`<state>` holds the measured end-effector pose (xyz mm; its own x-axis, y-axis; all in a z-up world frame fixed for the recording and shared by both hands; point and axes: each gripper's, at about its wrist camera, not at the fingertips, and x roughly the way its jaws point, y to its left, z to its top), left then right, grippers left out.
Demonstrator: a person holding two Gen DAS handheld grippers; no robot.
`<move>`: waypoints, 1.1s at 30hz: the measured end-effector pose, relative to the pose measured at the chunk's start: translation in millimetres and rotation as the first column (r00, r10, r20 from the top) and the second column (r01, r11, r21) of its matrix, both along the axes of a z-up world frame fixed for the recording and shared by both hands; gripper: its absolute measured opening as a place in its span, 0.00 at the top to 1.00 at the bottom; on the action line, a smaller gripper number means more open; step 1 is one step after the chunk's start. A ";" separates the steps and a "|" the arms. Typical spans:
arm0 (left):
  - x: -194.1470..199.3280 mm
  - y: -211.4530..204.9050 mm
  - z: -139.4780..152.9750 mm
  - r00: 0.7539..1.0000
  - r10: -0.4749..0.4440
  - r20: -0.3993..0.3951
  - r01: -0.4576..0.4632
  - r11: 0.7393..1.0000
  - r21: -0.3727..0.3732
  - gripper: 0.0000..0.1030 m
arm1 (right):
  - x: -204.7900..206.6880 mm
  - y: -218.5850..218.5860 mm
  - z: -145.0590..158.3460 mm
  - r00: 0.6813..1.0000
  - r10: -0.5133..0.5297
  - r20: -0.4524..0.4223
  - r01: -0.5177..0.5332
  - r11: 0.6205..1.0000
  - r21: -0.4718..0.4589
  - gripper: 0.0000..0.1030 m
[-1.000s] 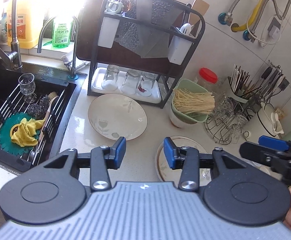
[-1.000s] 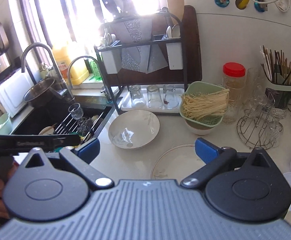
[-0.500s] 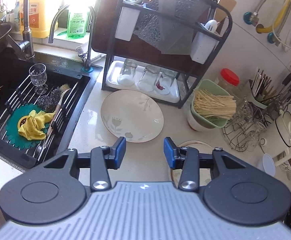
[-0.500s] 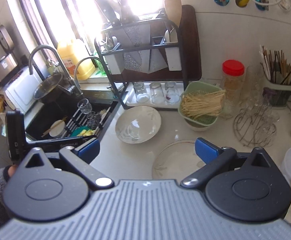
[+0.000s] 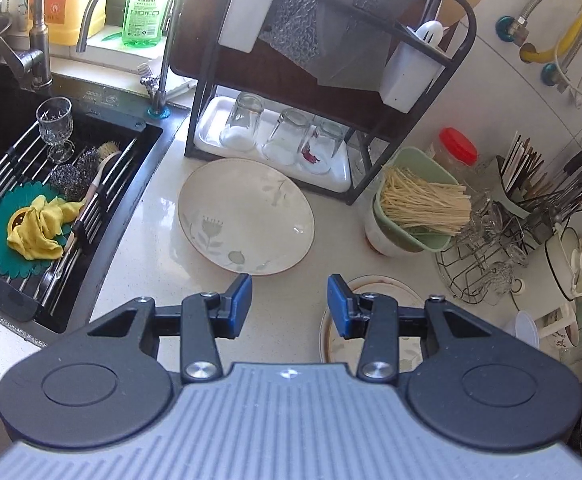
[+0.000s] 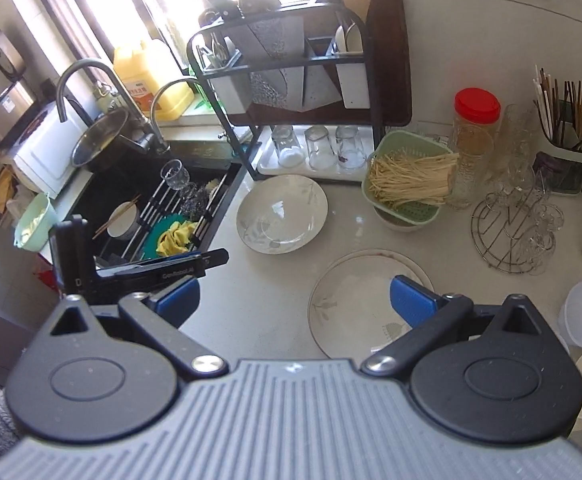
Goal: Organize plates and bowls
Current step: 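Move both grippers toward the other leaf plate by the dish rack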
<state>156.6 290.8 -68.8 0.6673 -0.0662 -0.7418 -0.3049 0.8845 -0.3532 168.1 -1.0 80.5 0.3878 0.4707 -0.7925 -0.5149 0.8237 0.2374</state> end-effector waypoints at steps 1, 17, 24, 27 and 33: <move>0.0 0.4 -1.2 1.000 0.005 -0.004 -0.005 1.000 0.000 0.54 | 0.4 0.6 0.9 1.000 0.007 0.000 -0.007 1.000 -0.007 0.00; -12.3 5.3 1.5 0.995 0.101 -0.002 -0.101 0.994 0.027 0.54 | 16.4 1.2 14.0 0.996 0.084 0.035 -0.081 0.994 -0.069 0.00; -12.8 10.5 -5.0 0.995 0.100 -0.017 -0.100 0.995 0.015 0.54 | 21.7 15.9 9.0 0.996 0.086 0.014 -0.085 0.993 -0.080 0.00; -12.6 25.6 -4.0 0.993 0.117 -0.011 -0.117 0.993 0.015 0.54 | 24.0 28.2 9.7 0.995 0.096 0.008 -0.095 0.992 -0.078 0.00; 6.0 63.6 -3.5 0.996 0.091 -0.003 -0.091 0.996 0.005 0.54 | 34.2 56.6 9.9 0.998 0.062 0.018 -0.061 0.995 -0.075 0.00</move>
